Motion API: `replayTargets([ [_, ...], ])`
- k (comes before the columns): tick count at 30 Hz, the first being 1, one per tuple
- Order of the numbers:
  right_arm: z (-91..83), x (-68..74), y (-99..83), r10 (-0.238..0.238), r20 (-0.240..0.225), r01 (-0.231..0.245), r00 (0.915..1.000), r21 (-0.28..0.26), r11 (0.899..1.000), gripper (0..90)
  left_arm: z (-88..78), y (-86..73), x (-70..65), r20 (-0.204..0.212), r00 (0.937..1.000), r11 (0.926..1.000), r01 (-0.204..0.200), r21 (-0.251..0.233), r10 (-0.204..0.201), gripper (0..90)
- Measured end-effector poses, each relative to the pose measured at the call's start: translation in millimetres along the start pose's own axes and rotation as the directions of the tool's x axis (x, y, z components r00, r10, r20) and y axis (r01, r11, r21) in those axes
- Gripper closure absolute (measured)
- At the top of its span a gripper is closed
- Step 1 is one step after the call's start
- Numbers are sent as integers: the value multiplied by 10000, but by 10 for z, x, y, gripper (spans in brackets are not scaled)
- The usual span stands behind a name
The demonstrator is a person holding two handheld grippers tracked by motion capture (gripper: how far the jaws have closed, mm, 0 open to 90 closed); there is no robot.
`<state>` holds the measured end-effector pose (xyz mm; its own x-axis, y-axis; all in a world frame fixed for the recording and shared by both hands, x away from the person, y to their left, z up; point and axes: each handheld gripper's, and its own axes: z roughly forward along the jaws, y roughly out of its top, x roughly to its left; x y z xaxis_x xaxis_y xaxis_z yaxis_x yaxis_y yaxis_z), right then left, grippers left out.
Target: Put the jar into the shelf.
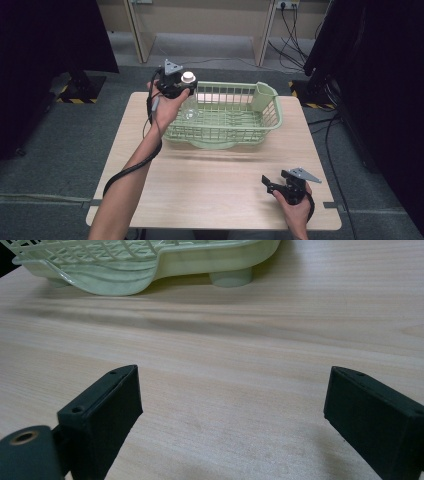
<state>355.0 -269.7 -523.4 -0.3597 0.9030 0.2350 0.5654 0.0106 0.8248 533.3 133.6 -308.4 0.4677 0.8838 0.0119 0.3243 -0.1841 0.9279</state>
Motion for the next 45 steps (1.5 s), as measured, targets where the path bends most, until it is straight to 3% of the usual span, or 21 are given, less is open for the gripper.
replayTargets([
  [21,0,-1,0,9,-14,-9,10000,4,10000,87,281,-163,79,-130,9996,9931,260,1146,-247,459],
  [45,-2,-3,-1,8,-43,-8,10000,-15,10000,87,476,-315,77,-268,9992,9825,334,1835,-289,458],
])
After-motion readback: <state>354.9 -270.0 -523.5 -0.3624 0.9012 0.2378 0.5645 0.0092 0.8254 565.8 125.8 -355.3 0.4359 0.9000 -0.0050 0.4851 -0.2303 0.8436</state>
